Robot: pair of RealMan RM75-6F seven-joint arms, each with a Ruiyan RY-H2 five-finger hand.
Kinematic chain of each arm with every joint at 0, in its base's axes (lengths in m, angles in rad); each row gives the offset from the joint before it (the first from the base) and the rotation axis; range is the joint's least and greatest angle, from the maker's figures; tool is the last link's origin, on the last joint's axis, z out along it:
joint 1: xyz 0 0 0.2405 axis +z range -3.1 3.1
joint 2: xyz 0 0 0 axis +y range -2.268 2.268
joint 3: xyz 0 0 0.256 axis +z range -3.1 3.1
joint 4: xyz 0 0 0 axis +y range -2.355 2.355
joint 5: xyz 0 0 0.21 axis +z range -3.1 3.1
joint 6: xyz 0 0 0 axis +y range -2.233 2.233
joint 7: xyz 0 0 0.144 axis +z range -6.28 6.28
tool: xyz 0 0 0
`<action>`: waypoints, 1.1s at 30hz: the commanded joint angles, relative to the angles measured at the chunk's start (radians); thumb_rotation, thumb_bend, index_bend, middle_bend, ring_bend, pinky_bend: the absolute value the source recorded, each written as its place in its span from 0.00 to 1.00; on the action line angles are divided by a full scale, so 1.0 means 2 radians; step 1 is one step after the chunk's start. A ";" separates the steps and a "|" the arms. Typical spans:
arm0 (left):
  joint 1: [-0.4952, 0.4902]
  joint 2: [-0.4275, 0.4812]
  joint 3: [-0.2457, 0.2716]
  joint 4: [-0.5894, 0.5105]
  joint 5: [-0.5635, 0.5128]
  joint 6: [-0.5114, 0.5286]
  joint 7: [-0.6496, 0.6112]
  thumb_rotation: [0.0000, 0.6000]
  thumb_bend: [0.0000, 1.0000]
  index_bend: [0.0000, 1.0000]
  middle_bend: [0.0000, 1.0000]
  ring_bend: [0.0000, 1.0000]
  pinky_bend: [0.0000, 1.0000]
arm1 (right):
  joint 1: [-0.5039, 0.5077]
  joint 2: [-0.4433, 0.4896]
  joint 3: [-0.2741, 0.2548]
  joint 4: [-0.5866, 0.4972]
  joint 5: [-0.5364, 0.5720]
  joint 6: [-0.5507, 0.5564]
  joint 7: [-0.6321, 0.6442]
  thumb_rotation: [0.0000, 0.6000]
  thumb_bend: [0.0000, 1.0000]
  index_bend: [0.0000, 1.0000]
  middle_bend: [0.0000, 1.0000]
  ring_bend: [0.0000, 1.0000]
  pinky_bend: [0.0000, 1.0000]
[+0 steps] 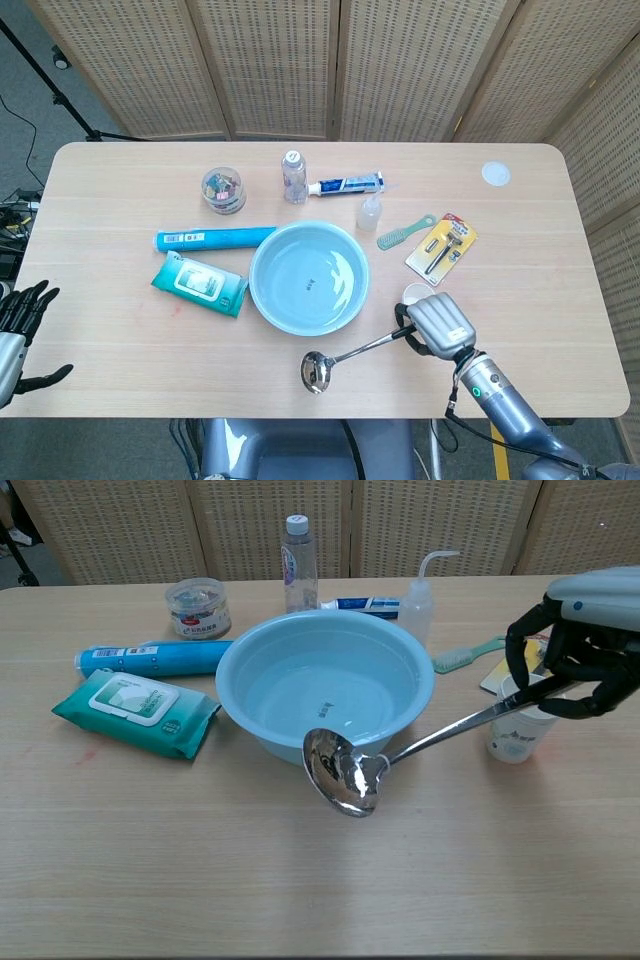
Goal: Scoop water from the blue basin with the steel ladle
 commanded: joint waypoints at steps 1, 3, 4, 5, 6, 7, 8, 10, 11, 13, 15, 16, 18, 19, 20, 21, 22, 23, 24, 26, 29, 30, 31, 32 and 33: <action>0.001 0.001 0.000 0.000 0.000 0.002 -0.002 1.00 0.00 0.00 0.00 0.00 0.00 | 0.055 -0.034 0.044 0.005 0.114 0.004 -0.078 1.00 0.98 0.79 0.84 0.86 1.00; 0.001 0.002 0.000 0.000 0.000 0.002 -0.006 1.00 0.00 0.00 0.00 0.00 0.00 | 0.088 -0.063 0.060 0.027 0.187 0.016 -0.123 1.00 0.98 0.79 0.84 0.86 1.00; 0.001 0.002 0.000 0.001 0.000 0.002 -0.007 1.00 0.00 0.00 0.00 0.00 0.00 | 0.100 -0.072 0.065 0.033 0.210 0.024 -0.139 1.00 0.98 0.79 0.84 0.86 1.00; 0.000 0.003 0.000 0.001 -0.001 0.001 -0.009 1.00 0.00 0.00 0.00 0.00 0.00 | 0.113 -0.081 0.069 0.040 0.236 0.034 -0.157 1.00 0.98 0.79 0.84 0.86 1.00; 0.000 0.003 0.000 0.001 -0.002 0.000 -0.009 1.00 0.00 0.00 0.00 0.00 0.00 | 0.122 -0.088 0.074 0.046 0.254 0.040 -0.167 1.00 0.98 0.79 0.84 0.86 1.00; -0.001 0.003 0.000 0.001 -0.002 -0.001 -0.010 1.00 0.00 0.00 0.00 0.00 0.00 | 0.128 -0.093 0.076 0.050 0.266 0.045 -0.173 1.00 0.98 0.79 0.84 0.86 1.00; -0.001 0.003 -0.001 0.001 -0.002 -0.002 -0.010 1.00 0.00 0.00 0.00 0.00 0.00 | 0.137 -0.099 0.080 0.056 0.282 0.050 -0.181 1.00 0.98 0.79 0.84 0.86 1.00; -0.002 0.004 -0.001 0.002 -0.003 -0.003 -0.011 1.00 0.00 0.00 0.00 0.00 0.00 | 0.152 -0.110 0.089 0.068 0.310 0.060 -0.192 1.00 0.99 0.79 0.84 0.86 1.00; -0.002 0.004 -0.001 0.002 -0.004 -0.004 -0.012 1.00 0.00 0.00 0.00 0.00 0.00 | 0.162 -0.117 0.094 0.077 0.325 0.067 -0.199 1.00 0.99 0.79 0.84 0.86 1.00; -0.003 0.004 -0.002 0.002 -0.006 -0.006 -0.014 1.00 0.00 0.00 0.00 0.00 0.00 | 0.176 -0.133 0.102 0.096 0.343 0.080 -0.206 1.00 1.00 0.79 0.84 0.86 1.00; -0.004 0.004 -0.002 0.002 -0.008 -0.008 -0.014 1.00 0.00 0.00 0.00 0.00 0.00 | 0.189 -0.149 0.109 0.115 0.360 0.092 -0.212 1.00 1.00 0.80 0.84 0.86 1.00; -0.005 0.005 -0.002 0.002 -0.008 -0.010 -0.015 1.00 0.00 0.00 0.00 0.00 0.00 | 0.193 -0.155 0.112 0.123 0.365 0.095 -0.213 1.00 1.00 0.80 0.84 0.86 1.00; -0.005 0.005 -0.003 0.003 -0.009 -0.010 -0.018 1.00 0.00 0.00 0.00 0.00 0.00 | 0.201 -0.166 0.114 0.138 0.371 0.102 -0.214 1.00 1.00 0.80 0.84 0.86 1.00; -0.005 0.005 -0.003 0.003 -0.010 -0.009 -0.018 1.00 0.00 0.00 0.00 0.00 0.00 | 0.203 -0.171 0.114 0.146 0.370 0.106 -0.214 1.00 1.00 0.80 0.84 0.86 1.00; -0.005 0.006 -0.003 0.004 -0.010 -0.010 -0.020 1.00 0.00 0.00 0.00 0.00 0.00 | 0.207 -0.179 0.111 0.161 0.360 0.114 -0.213 1.00 1.00 0.80 0.84 0.86 1.00; -0.006 0.006 -0.003 0.004 -0.011 -0.011 -0.021 1.00 0.00 0.00 0.00 0.00 0.00 | 0.207 -0.186 0.108 0.170 0.350 0.118 -0.210 1.00 1.00 0.80 0.85 0.86 1.00; -0.006 0.007 -0.003 0.004 -0.011 -0.012 -0.023 1.00 0.00 0.00 0.00 0.00 0.00 | 0.207 -0.192 0.105 0.178 0.339 0.123 -0.205 1.00 1.00 0.80 0.85 0.86 1.00; -0.006 0.007 -0.003 0.004 -0.011 -0.012 -0.024 1.00 0.00 0.00 0.00 0.00 0.00 | 0.205 -0.200 0.101 0.187 0.326 0.129 -0.197 1.00 1.00 0.80 0.85 0.86 1.00; -0.006 0.007 -0.003 0.004 -0.011 -0.012 -0.025 1.00 0.00 0.00 0.00 0.00 0.00 | 0.204 -0.203 0.099 0.192 0.319 0.132 -0.193 1.00 1.00 0.80 0.85 0.86 1.00; -0.006 0.008 -0.003 0.004 -0.010 -0.011 -0.026 1.00 0.00 0.00 0.00 0.00 0.00 | 0.202 -0.212 0.091 0.204 0.300 0.139 -0.186 1.00 1.00 0.80 0.85 0.86 1.00; -0.007 0.008 -0.003 0.004 -0.012 -0.014 -0.027 1.00 0.00 0.00 0.00 0.00 0.00 | 0.199 -0.224 0.082 0.218 0.276 0.143 -0.176 1.00 1.00 0.80 0.85 0.86 1.00; -0.007 0.008 -0.003 0.004 -0.011 -0.014 -0.027 1.00 0.00 0.00 0.00 0.00 0.00 | 0.199 -0.230 0.077 0.224 0.265 0.144 -0.175 1.00 1.00 0.80 0.85 0.86 1.00; -0.007 0.008 -0.002 0.004 -0.011 -0.015 -0.026 1.00 0.00 0.00 0.00 0.00 0.00 | 0.199 -0.234 0.073 0.231 0.256 0.146 -0.175 1.00 1.00 0.80 0.85 0.86 1.00; -0.008 0.008 -0.002 0.003 -0.010 -0.015 -0.025 1.00 0.00 0.00 0.00 0.00 0.00 | 0.200 -0.240 0.065 0.241 0.239 0.148 -0.177 1.00 1.00 0.80 0.85 0.86 1.00; -0.008 0.007 -0.001 0.003 -0.010 -0.016 -0.025 1.00 0.00 0.00 0.00 0.00 0.00 | 0.200 -0.246 0.060 0.251 0.228 0.149 -0.178 1.00 1.00 0.80 0.85 0.86 1.00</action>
